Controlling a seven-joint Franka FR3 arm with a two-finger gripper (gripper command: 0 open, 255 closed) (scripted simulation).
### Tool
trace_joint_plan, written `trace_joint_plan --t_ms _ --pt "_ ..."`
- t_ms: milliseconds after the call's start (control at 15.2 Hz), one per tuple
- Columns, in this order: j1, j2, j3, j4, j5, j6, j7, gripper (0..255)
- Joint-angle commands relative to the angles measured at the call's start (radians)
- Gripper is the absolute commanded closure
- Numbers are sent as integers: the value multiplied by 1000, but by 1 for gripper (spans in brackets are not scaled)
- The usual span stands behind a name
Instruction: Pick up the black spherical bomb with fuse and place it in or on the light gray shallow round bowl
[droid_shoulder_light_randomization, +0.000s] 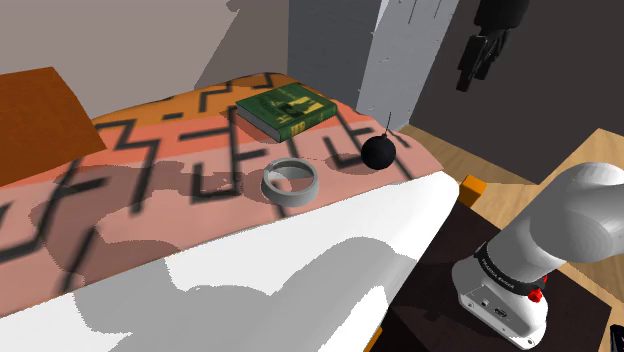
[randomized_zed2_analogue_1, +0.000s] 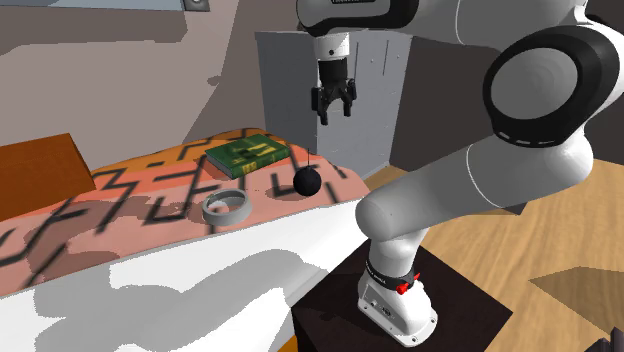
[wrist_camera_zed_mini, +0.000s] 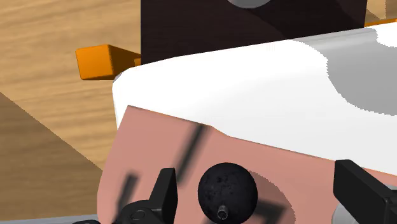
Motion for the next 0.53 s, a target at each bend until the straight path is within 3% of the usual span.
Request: trace_joint_plan --t_ms 0,462 --pt "0 0 0 0 0 0 0 0" --pt "-2 116 -48 -118 20 279 -6 0"
